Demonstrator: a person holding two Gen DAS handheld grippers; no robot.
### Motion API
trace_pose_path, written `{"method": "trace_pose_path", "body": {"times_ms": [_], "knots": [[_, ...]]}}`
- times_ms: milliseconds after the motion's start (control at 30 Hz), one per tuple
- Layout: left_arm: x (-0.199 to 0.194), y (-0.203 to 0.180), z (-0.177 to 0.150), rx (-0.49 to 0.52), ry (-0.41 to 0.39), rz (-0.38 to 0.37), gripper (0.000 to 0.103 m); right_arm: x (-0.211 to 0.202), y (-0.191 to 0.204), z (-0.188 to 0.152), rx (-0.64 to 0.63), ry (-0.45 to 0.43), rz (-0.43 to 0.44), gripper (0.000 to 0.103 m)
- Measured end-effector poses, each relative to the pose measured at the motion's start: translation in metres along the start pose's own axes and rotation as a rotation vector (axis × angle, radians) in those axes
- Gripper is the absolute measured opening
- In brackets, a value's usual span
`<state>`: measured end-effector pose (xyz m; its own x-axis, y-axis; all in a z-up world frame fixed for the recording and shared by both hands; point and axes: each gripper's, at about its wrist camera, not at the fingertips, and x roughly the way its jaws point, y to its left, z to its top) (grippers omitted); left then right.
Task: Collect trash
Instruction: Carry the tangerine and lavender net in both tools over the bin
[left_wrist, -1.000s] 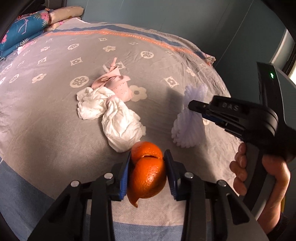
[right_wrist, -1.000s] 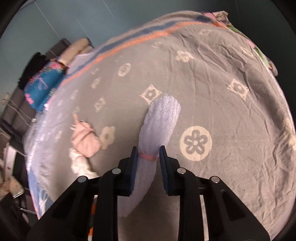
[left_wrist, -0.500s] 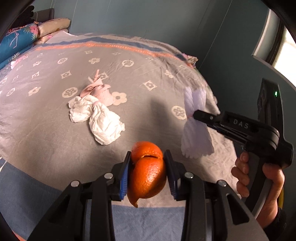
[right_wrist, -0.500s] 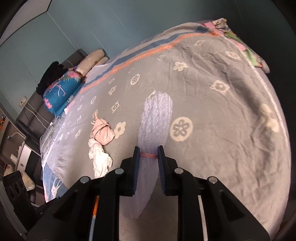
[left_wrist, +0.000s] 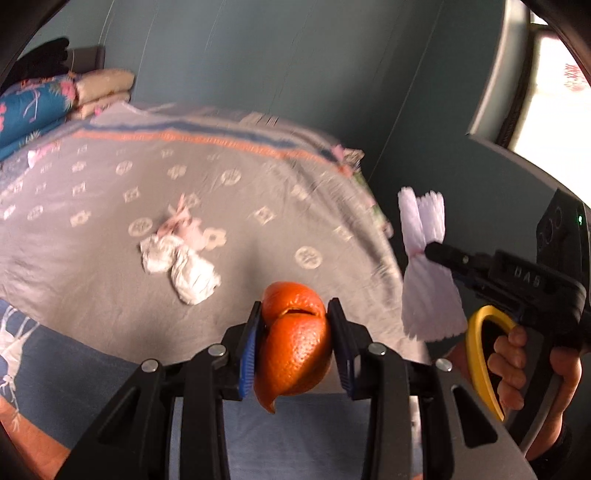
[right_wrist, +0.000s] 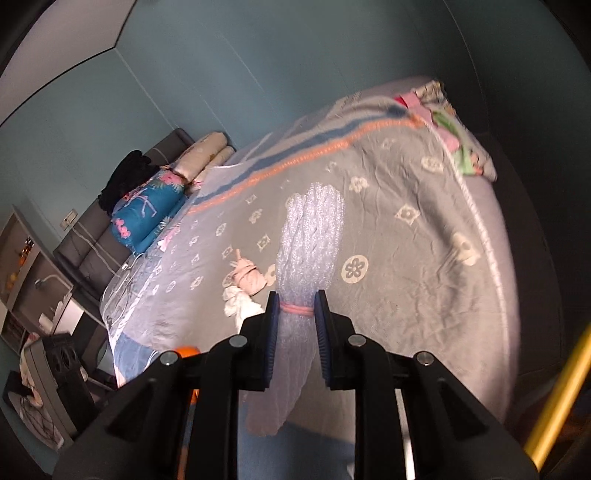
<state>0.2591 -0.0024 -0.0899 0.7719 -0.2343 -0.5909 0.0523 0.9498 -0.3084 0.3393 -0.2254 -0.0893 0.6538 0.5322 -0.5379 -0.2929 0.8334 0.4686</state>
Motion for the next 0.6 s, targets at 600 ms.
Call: {"method": "trace_pose_path", "body": {"times_ms": [600], "knots": [[-0.103,-0.111,-0.002,0.158,-0.073,-0.080,0.033,-0.183,-0.024,-0.041,-0.019,-0.144,-0.123,0.019]]}}
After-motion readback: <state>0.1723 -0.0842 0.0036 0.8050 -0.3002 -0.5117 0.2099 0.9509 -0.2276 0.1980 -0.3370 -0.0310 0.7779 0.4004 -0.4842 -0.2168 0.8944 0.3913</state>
